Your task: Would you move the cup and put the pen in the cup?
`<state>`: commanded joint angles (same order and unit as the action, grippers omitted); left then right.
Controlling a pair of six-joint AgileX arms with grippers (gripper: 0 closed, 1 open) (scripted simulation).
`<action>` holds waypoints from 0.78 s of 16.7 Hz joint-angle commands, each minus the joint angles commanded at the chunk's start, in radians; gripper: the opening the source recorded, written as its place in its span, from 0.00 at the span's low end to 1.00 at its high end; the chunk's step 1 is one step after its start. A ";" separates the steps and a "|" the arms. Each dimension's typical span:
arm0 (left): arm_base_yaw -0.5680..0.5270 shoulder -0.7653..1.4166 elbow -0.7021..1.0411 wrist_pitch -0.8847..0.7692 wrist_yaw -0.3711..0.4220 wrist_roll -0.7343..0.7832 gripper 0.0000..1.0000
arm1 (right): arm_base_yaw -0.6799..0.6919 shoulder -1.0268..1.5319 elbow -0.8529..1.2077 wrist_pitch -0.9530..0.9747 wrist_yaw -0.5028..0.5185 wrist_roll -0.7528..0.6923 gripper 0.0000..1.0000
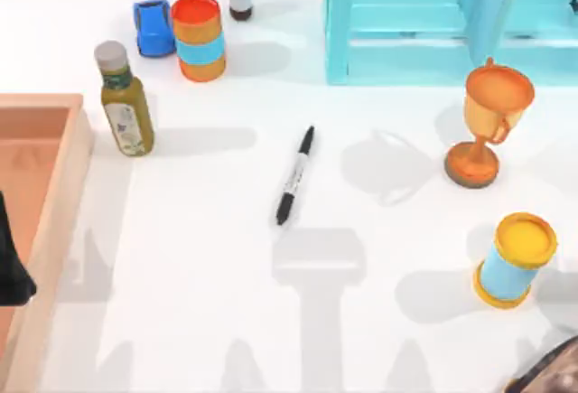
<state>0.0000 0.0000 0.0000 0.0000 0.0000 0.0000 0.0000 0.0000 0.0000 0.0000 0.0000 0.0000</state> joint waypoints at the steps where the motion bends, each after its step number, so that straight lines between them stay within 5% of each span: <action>1: 0.000 0.000 0.000 0.000 0.000 0.000 1.00 | 0.000 0.000 0.000 0.000 0.000 0.000 1.00; 6: 0.013 0.106 0.103 -0.093 0.004 0.014 1.00 | 0.000 0.000 0.000 0.000 0.000 0.000 1.00; 13: 0.084 0.653 0.568 -0.503 0.004 0.088 1.00 | 0.000 0.000 0.000 0.000 0.000 0.000 1.00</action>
<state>0.0837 0.6526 0.5683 -0.5030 0.0035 0.0881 0.0000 0.0000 0.0000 0.0000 0.0000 0.0000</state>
